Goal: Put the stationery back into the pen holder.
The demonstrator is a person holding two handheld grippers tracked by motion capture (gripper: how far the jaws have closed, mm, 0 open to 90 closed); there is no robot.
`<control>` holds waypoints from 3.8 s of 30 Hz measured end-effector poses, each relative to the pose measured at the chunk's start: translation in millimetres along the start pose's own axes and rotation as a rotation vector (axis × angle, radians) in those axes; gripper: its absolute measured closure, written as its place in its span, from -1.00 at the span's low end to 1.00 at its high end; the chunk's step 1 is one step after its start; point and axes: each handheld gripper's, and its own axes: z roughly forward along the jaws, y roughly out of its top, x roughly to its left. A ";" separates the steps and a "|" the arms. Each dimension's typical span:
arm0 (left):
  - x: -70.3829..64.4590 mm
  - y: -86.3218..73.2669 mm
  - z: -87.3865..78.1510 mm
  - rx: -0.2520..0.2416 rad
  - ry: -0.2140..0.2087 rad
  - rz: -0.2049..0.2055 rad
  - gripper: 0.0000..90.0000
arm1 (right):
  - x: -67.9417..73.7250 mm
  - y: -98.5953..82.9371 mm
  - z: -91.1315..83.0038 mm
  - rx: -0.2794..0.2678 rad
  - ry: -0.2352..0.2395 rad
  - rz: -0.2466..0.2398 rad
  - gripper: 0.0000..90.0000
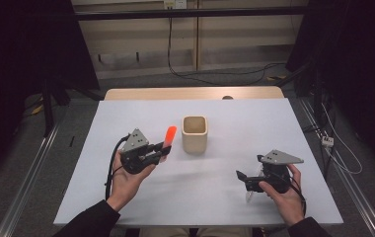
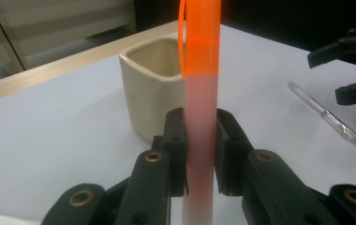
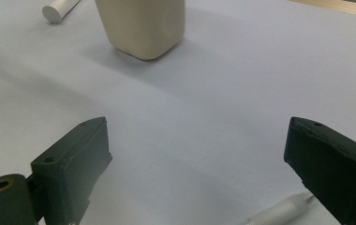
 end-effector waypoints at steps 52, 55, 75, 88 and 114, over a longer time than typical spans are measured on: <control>23.6 81.8 79.6 -0.051 0.036 -0.041 0.72 | -14.1 -31.6 -14.2 -0.014 -0.019 0.009 -0.87; 26.0 78.8 86.9 -0.044 0.033 -0.056 0.72 | -13.9 -31.6 -14.0 -0.016 -0.015 0.010 -0.87; 23.7 63.7 121.6 0.031 0.039 -0.036 0.72 | -13.5 -31.8 -13.7 -0.016 -0.008 0.006 -0.87; 19.4 55.5 130.0 0.053 0.040 0.007 0.63 | -12.9 -32.0 -13.1 -0.009 -0.003 0.005 -0.87; 40.9 45.9 79.2 0.098 0.141 -0.062 -0.83 | -12.0 -30.9 -12.7 0.005 -0.003 0.009 -0.87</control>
